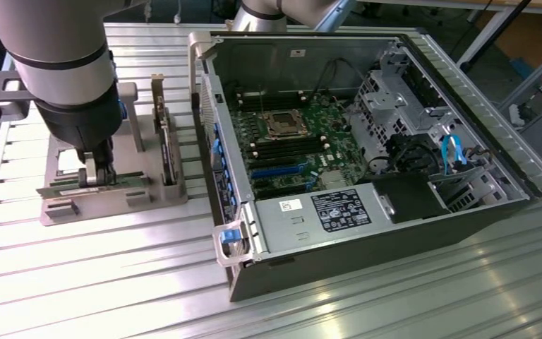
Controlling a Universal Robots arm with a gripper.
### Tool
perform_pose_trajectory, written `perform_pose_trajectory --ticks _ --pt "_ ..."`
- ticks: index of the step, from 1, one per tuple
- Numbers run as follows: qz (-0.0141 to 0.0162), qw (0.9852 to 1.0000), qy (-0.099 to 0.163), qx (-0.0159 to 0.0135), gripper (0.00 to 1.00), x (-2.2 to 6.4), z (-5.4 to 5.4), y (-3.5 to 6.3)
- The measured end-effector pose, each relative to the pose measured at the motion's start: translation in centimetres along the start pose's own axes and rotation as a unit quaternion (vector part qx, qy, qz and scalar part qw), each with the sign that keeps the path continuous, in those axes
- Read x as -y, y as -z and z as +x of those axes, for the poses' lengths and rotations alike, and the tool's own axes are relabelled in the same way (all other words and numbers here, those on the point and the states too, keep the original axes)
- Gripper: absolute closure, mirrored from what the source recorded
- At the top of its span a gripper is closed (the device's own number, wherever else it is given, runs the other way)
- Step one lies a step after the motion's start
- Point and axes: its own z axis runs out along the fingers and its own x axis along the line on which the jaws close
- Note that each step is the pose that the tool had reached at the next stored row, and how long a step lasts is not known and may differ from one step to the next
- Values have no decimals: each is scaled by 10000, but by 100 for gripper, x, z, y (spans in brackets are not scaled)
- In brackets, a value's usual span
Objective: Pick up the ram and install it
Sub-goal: 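Pick up the ram and move it above insertion slot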
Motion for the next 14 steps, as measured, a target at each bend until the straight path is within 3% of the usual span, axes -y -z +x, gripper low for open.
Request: perform_pose_trajectory --ticks 6,14 --pt "0 10000 -3 0 88 -4 0 95" --pt "0 10000 -11 0 88 -11 1 303"
